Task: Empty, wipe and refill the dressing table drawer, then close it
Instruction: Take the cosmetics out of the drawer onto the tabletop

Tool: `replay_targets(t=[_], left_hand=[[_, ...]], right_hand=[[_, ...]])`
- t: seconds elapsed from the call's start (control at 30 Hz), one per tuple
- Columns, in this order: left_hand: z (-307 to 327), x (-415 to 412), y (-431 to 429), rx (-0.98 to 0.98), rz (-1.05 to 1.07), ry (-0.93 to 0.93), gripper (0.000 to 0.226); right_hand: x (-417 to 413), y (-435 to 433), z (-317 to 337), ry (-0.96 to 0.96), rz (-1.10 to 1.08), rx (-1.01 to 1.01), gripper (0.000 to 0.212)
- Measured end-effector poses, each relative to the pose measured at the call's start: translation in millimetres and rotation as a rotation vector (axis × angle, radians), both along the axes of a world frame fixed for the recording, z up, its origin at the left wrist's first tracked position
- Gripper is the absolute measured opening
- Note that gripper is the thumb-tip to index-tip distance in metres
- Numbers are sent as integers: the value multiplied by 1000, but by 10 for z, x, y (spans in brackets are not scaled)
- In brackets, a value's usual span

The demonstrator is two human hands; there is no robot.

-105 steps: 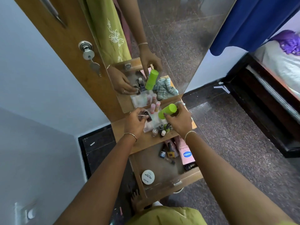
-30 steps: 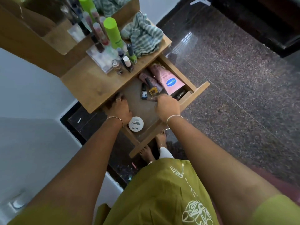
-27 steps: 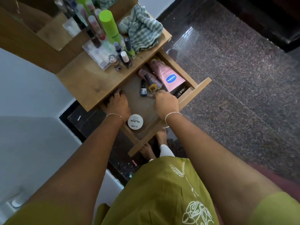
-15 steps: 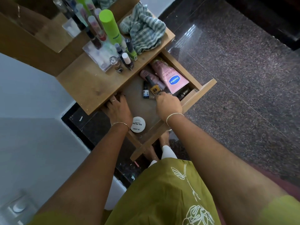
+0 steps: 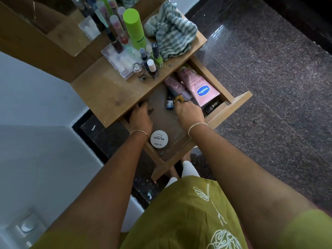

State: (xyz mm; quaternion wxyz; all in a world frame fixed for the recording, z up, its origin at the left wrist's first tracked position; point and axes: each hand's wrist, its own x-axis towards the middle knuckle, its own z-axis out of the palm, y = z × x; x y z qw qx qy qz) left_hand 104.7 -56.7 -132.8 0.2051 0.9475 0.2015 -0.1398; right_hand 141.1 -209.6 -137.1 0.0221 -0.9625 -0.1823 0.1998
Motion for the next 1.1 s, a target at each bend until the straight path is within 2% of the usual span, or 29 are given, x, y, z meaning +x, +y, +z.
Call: replay_targets(t=[0.13, 0.3, 0.47, 0.6, 0.77, 0.9, 1.1], left_hand=[[-25, -5, 11, -87, -73, -15, 37], [74, -88, -68, -168, -80, -39, 32], [394, -196, -204, -331, -153, -40, 47], [705, -276, -231, -409, -37, -105, 55], [1093, -249, -18, -592, 164, -294, 42], [1357, -131, 180, -576, 274, -429, 30], [1665, 111, 458, -591, 400, -553, 24]], right_hand=[[-28, -16, -26, 34, -33, 57, 48], [-65, -45, 166, 129, -196, 167, 42], [-162, -64, 467, 135, -281, 301, 46], [-204, -70, 750, 131, -331, 476, 41], [-123, -76, 1150, 162, -425, 718, 33], [8, 33, 1476, 119, -516, 884, 27], [341, 369, 1871, 17, -458, 918, 23]])
